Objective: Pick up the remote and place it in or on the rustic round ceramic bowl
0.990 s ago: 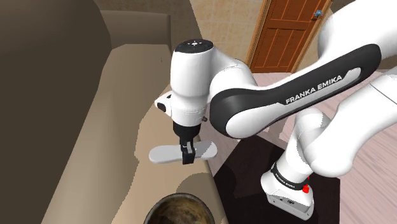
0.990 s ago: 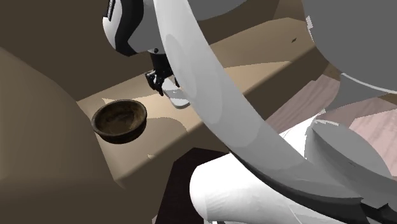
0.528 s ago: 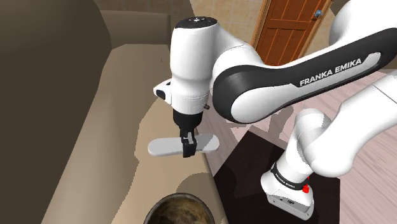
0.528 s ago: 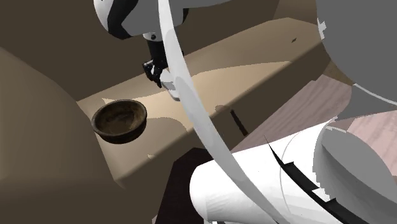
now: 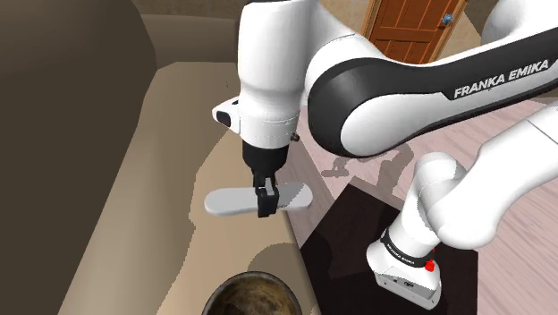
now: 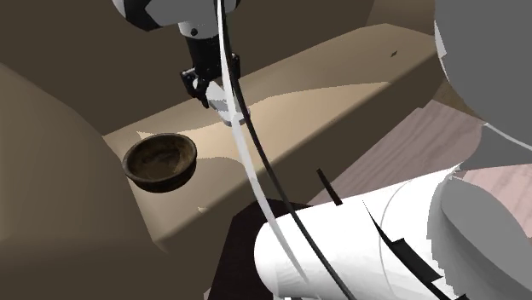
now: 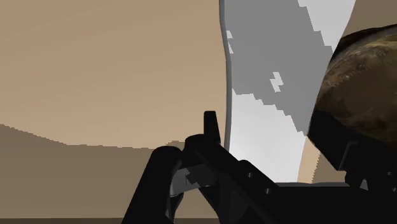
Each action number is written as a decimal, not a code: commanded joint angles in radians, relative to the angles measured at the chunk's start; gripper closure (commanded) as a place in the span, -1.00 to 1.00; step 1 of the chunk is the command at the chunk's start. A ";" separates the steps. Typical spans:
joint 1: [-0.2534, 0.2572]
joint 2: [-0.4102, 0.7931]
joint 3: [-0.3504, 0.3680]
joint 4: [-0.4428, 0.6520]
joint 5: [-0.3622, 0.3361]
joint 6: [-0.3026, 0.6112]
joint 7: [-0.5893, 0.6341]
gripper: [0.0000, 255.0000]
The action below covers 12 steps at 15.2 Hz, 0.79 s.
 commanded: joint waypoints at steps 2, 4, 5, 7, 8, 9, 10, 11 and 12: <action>0.026 0.009 0.051 0.022 0.016 -0.011 0.071 1.00; 0.043 0.019 0.089 0.039 0.026 -0.015 0.122 1.00; 0.052 0.026 0.108 0.050 0.030 -0.017 0.148 1.00; 0.066 0.044 0.146 0.074 0.035 -0.021 0.200 1.00; 0.073 0.055 0.166 0.087 0.037 -0.022 0.227 1.00; 0.079 0.067 0.186 0.102 0.037 -0.024 0.254 1.00; 0.085 0.080 0.206 0.117 0.037 -0.026 0.282 1.00; 0.091 0.095 0.227 0.134 0.035 -0.027 0.310 1.00; 0.096 0.111 0.247 0.152 0.032 -0.029 0.339 1.00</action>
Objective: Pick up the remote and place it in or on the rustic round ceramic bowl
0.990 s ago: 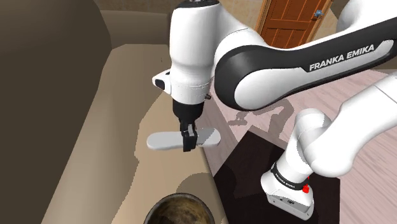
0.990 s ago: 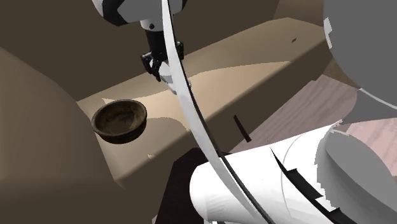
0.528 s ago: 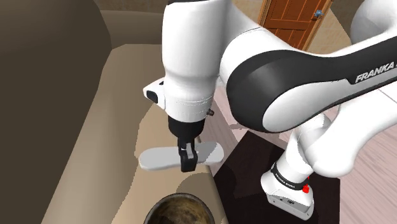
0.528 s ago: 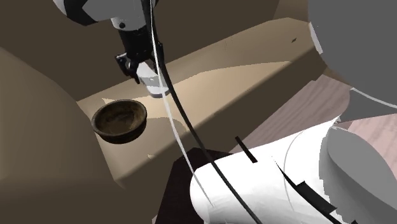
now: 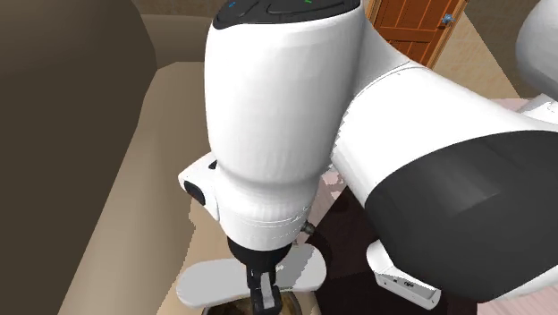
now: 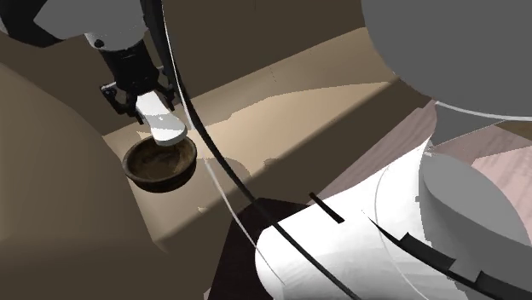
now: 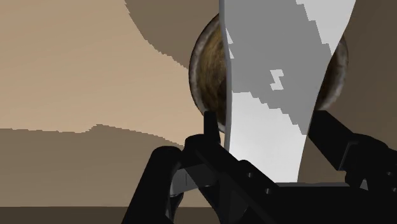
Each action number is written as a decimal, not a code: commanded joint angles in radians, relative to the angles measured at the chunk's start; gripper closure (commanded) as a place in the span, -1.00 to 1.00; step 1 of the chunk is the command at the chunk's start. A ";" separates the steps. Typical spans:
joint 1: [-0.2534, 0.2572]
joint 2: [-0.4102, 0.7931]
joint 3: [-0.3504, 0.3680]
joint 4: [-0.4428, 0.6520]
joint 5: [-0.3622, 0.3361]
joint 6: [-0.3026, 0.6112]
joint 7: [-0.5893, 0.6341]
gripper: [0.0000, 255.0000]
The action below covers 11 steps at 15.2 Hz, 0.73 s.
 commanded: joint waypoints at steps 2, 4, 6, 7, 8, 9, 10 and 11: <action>0.018 0.041 0.061 0.044 -0.007 -0.001 0.087 1.00; 0.019 0.047 0.065 0.022 -0.008 0.026 0.090 1.00; 0.019 0.054 0.070 0.000 -0.010 0.053 0.093 1.00; 0.019 0.058 0.072 -0.010 -0.011 0.067 0.094 1.00; 0.019 0.062 0.074 -0.020 -0.012 0.081 0.096 1.00; 0.019 0.066 0.077 -0.030 -0.014 0.095 0.098 1.00; 0.018 0.071 0.079 -0.040 -0.016 0.109 0.100 1.00; 0.018 0.076 0.082 -0.050 -0.017 0.123 0.102 1.00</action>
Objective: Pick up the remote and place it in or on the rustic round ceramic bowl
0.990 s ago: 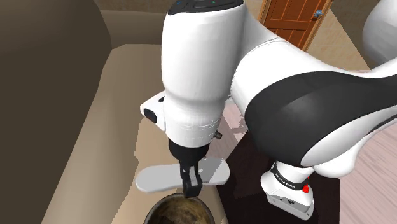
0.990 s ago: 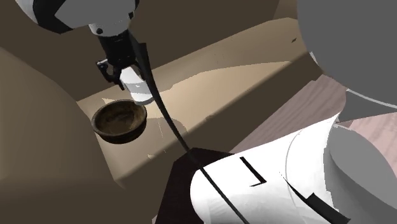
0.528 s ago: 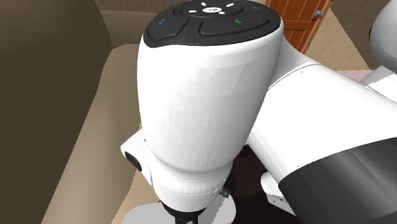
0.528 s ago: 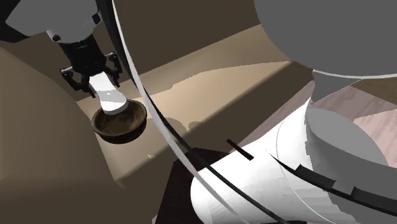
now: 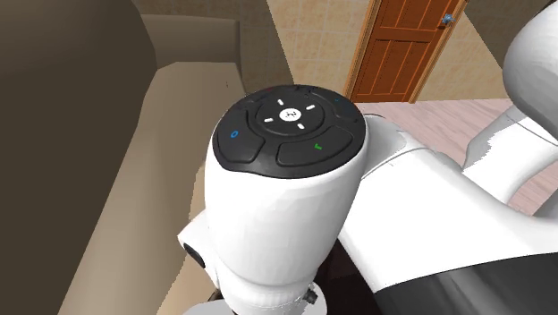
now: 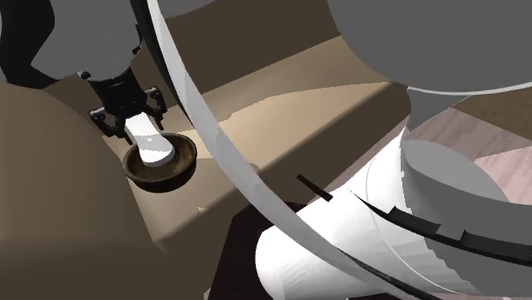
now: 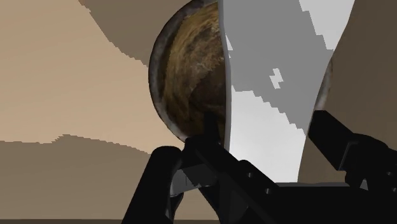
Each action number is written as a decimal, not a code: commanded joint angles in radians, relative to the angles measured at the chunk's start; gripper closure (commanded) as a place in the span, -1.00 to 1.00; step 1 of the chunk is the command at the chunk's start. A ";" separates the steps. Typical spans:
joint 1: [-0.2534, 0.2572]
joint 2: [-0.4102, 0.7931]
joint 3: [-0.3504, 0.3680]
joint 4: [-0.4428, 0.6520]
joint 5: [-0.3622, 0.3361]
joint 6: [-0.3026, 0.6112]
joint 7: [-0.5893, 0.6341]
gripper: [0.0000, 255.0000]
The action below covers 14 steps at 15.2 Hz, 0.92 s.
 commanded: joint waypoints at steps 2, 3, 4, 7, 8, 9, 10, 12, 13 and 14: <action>-0.001 0.017 0.008 -0.028 -0.007 0.043 0.007 1.00; -0.002 0.023 0.011 -0.037 -0.009 0.057 0.010 1.00; -0.002 0.029 0.013 -0.046 -0.012 0.071 0.013 1.00; -0.003 0.037 0.017 -0.057 -0.016 0.090 0.017 1.00; -0.003 0.037 0.017 -0.057 -0.016 0.090 0.017 1.00; -0.003 0.037 0.017 -0.057 -0.016 0.090 0.017 1.00; -0.003 0.037 0.017 -0.057 -0.016 0.090 0.017 1.00; -0.003 0.037 0.017 -0.057 -0.016 0.090 0.017 1.00; -0.003 0.037 0.017 -0.057 -0.016 0.090 0.017 1.00; -0.003 0.037 0.017 -0.057 -0.016 0.090 0.017 -1.00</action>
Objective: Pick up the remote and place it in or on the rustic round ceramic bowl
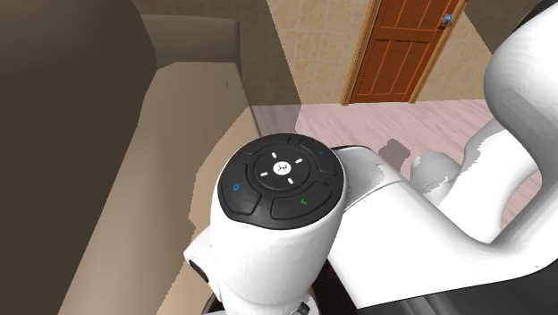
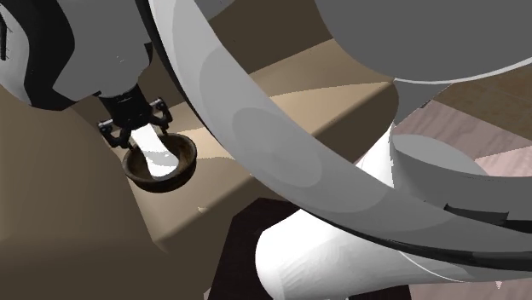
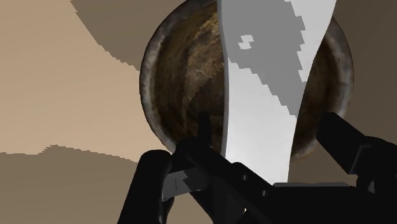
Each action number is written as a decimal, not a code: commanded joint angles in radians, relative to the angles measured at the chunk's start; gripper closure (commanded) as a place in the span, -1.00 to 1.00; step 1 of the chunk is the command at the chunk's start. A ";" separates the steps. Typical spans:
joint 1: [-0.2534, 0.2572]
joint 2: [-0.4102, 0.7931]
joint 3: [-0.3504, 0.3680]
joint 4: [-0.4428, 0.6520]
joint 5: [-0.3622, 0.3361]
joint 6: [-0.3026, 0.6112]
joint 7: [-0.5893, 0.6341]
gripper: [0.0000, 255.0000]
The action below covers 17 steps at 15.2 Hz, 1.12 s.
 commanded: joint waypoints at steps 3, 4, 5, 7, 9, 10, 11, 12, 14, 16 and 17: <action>0.000 0.000 0.000 0.000 0.000 0.000 0.000 -1.00; 0.000 0.000 0.000 0.000 0.000 0.000 0.000 -1.00; 0.000 0.000 0.000 0.000 0.000 0.000 0.000 -1.00; 0.003 -0.029 -0.012 0.045 0.013 -0.070 -0.012 -1.00; 0.004 -0.049 -0.021 0.090 0.020 -0.132 -0.019 -1.00; 0.004 -0.049 -0.021 0.090 0.020 -0.132 -0.019 -1.00; 0.004 -0.050 -0.021 0.089 0.021 -0.132 -0.019 -1.00; 0.004 -0.049 -0.021 0.089 0.020 -0.132 -0.019 -1.00; 0.004 -0.049 -0.021 0.090 0.020 -0.132 -0.019 -1.00; 0.004 -0.049 -0.021 0.090 0.020 -0.132 -0.019 -1.00; 0.004 -0.049 -0.021 0.089 0.020 -0.132 -0.019 -1.00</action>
